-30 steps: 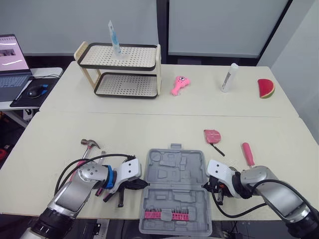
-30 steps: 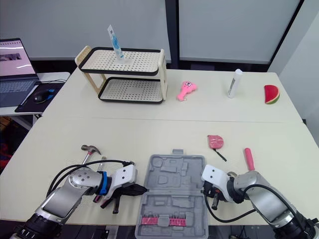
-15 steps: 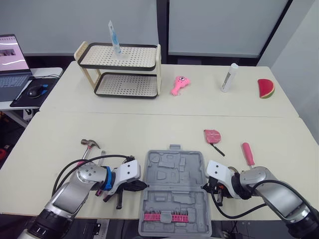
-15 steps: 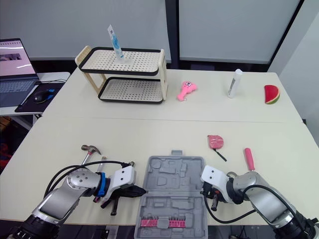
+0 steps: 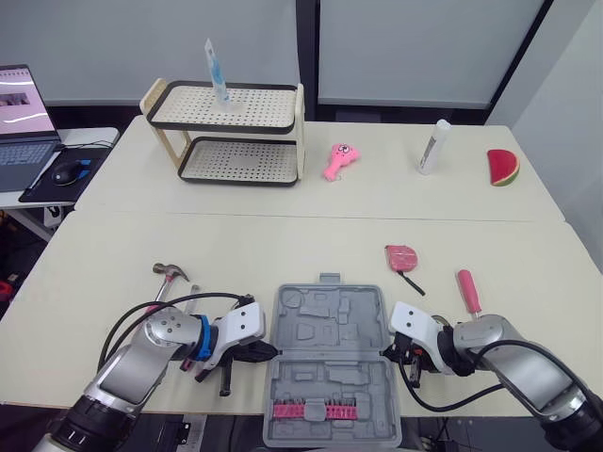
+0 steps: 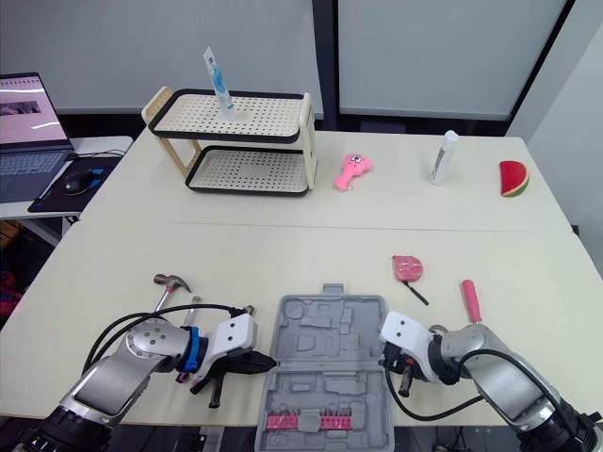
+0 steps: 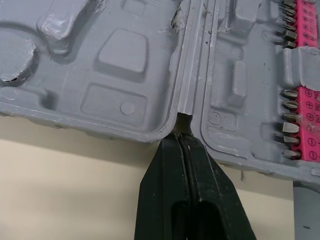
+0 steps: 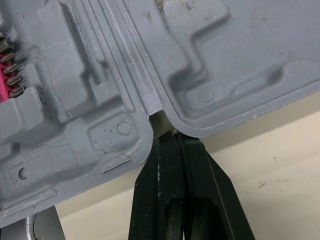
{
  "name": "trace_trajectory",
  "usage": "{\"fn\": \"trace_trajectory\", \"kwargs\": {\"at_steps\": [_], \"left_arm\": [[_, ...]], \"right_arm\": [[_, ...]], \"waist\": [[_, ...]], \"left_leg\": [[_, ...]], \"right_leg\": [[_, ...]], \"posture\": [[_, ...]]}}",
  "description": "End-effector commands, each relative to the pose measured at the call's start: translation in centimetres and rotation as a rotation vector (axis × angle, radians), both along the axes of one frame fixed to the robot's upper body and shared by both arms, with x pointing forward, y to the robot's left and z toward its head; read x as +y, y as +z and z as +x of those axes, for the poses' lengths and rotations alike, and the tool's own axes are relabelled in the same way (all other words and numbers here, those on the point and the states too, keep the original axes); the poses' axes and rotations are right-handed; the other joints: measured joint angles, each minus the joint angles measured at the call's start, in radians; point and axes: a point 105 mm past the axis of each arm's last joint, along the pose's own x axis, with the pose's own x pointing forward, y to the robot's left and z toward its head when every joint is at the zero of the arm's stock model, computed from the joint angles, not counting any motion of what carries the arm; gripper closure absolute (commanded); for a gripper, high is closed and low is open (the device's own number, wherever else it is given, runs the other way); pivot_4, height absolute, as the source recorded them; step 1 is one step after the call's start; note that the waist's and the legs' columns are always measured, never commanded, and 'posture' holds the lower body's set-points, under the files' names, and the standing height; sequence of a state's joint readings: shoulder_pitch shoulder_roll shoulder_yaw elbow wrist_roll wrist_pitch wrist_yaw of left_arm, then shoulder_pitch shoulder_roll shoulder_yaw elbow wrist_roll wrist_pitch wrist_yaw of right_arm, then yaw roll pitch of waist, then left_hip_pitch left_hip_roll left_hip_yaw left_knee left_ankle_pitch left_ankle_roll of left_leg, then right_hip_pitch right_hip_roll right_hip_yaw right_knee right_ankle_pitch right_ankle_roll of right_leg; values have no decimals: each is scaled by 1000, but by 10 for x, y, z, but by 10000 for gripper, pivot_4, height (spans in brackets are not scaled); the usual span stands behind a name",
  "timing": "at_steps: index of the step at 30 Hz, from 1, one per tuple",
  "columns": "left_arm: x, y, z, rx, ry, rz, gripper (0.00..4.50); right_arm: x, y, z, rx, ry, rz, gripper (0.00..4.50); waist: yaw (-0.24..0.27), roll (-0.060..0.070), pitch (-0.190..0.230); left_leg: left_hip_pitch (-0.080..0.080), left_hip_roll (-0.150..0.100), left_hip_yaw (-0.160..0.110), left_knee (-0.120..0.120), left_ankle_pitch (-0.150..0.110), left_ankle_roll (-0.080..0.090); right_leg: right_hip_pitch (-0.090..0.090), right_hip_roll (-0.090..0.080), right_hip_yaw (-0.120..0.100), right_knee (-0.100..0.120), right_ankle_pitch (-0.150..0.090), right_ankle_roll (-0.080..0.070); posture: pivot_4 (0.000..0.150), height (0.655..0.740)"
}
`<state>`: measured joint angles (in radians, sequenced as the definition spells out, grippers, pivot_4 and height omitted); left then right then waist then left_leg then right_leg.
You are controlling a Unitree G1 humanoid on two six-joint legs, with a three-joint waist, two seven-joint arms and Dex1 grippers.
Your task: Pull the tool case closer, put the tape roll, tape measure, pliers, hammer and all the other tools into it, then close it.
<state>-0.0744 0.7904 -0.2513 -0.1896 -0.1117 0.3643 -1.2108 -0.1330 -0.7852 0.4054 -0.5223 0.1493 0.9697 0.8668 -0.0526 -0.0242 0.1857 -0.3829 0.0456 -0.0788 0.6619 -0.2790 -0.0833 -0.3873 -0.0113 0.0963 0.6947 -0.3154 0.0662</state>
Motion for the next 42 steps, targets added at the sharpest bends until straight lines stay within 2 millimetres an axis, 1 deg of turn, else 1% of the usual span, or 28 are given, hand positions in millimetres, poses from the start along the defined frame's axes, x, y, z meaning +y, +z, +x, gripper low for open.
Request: {"fn": "trace_trajectory", "kwargs": {"at_steps": [1,6,8,10,14,16,18,20,21,23,25,27,30,33,35,39,41,42], "left_arm": [[2,13,4,-40,-2,-14,45000],[8,21,5,-52,10,-17,45000],[14,32,7,-72,26,-42,45000],[29,49,10,-114,79,-85,45000],[70,77,21,-252,281,-176,45000],[104,82,23,-288,434,-191,45000],[129,80,19,-285,523,-183,45000],[155,79,11,-266,637,-192,41242],[165,77,6,-253,681,-198,38933],[185,71,-7,-224,760,-185,32463],[203,64,-24,-193,824,-157,26125],[213,60,-34,-178,869,-145,19691],[226,55,-47,-159,930,-127,10171],[246,47,-70,-137,1014,-85,276],[249,44,-75,-129,1035,-80,0],[249,39,-81,-124,1053,-85,0],[249,37,-83,-121,1056,-87,0],[248,36,-84,-120,1057,-88,0]], "right_arm": [[-9,11,5,-38,-28,5,44890],[-20,19,2,-49,-42,4,44890],[-24,28,1,-90,-23,6,44890],[-34,40,3,-166,-19,-4,44890],[-60,67,3,-318,-49,4,44890],[-77,79,1,-408,-91,7,44890],[-93,86,-3,-473,-120,-13,44890],[-109,90,-9,-509,-167,-12,45000],[-117,91,-12,-508,-185,-19,45000],[-132,92,-20,-484,-233,-21,45000],[-146,95,-28,-457,-267,-1,40885],[-155,97,-33,-446,-285,13,37172],[-165,95,-40,-423,-293,6,30764],[-174,91,-48,-402,-325,15,24114],[-179,88,-50,-396,-344,15,19645],[-185,81,-60,-371,-368,7,10078],[-185,80,-59,-378,-380,15,4086],[-185,79,-59,-377,-381,18,232]], "waist": [[0,0,0],[2,0,0],[2,0,0],[1,0,0],[3,0,0],[6,0,0],[4,-1,-1],[3,-2,-2],[4,-2,-2],[3,-3,-2],[2,-3,-3],[0,-4,-3],[0,-4,-3],[0,-5,-4],[0,-5,-4],[2,-6,-4],[2,-5,-5],[2,-6,-5]], "left_leg": [[0,0,0,0,0,0],[0,0,0,0,0,0],[0,0,0,0,0,0],[0,0,0,0,0,0],[1,1,0,0,0,0],[2,1,0,0,0,0],[3,1,0,0,0,0],[4,1,1,0,0,0],[4,1,1,1,0,0],[4,1,1,1,0,0],[4,1,1,0,0,0],[4,1,2,0,0,0],[4,1,2,0,0,0],[5,1,2,0,0,0],[4,1,2,-1,0,0],[5,2,3,-1,0,0],[5,2,3,-2,0,0],[5,2,3,-2,0,0]], "right_leg": [[0,0,0,0,0,0],[0,0,0,0,0,0],[0,0,0,0,0,0],[0,0,0,0,0,0],[1,0,-1,1,0,0],[2,0,-1,1,0,0],[3,0,-1,1,0,0],[3,0,0,1,0,0],[4,0,0,1,0,0],[4,0,0,1,0,0],[4,0,1,1,0,0],[4,0,1,0,0,0],[4,0,1,0,-1,-1],[4,0,1,-1,-1,-1],[4,0,1,-2,-1,-1],[6,0,1,-5,-1,-1],[7,0,1,-6,-1,0],[7,0,1,-6,-1,0]], "posture": [[1500,7350],[1500,7350],[1500,7350],[1500,7350],[1500,7350],[1500,7350],[1500,7350],[1500,7350],[1500,7350],[1500,7350],[1500,7350],[1500,7350],[1500,7350],[1500,7350],[1500,7350],[1500,7350],[1500,7350],[1500,7350]]}}
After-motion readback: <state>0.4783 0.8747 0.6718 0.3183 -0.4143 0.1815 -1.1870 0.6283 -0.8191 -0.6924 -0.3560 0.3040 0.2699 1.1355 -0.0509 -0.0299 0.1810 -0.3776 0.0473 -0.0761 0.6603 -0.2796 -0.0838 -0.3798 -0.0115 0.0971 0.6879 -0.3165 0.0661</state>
